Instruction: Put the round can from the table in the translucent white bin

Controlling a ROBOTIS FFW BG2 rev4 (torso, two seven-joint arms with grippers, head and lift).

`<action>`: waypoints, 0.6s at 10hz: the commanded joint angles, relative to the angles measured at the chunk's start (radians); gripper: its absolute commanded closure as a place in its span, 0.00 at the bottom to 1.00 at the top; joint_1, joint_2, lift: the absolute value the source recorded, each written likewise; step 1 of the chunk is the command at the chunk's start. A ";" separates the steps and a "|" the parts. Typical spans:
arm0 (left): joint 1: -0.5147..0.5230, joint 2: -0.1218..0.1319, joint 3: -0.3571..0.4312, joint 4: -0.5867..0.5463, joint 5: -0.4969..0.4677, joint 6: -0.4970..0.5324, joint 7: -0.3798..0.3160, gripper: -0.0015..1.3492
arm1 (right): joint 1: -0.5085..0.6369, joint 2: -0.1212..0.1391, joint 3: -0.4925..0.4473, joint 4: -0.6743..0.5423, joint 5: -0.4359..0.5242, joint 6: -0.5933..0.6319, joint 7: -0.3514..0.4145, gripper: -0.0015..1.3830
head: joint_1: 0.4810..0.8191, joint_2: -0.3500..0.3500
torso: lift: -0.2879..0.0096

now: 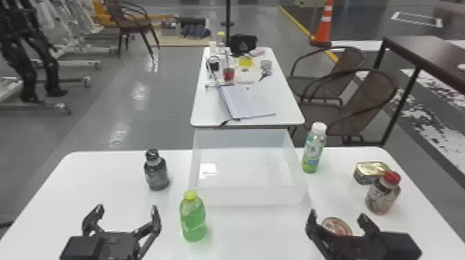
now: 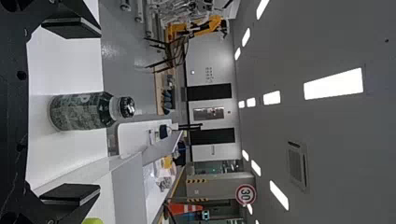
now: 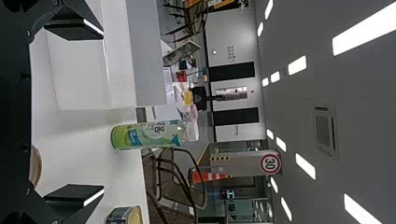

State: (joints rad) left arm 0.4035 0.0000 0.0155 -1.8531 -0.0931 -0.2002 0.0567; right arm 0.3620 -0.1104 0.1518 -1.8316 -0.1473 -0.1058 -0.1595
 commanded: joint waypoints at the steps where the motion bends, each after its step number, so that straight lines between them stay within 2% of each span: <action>1: 0.000 -0.003 0.000 0.000 0.000 -0.001 0.000 0.10 | 0.000 0.000 0.000 0.000 0.000 0.000 0.000 0.10 | 0.20 0.50 | 0.63; 6: -0.003 -0.003 0.001 0.000 0.000 0.001 0.000 0.10 | -0.002 0.002 0.000 0.003 -0.003 0.000 0.000 0.10 | 0.20 0.50 | 0.63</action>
State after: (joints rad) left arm 0.4011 0.0000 0.0168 -1.8531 -0.0938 -0.1996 0.0566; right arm 0.3606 -0.1099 0.1518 -1.8290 -0.1490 -0.1058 -0.1595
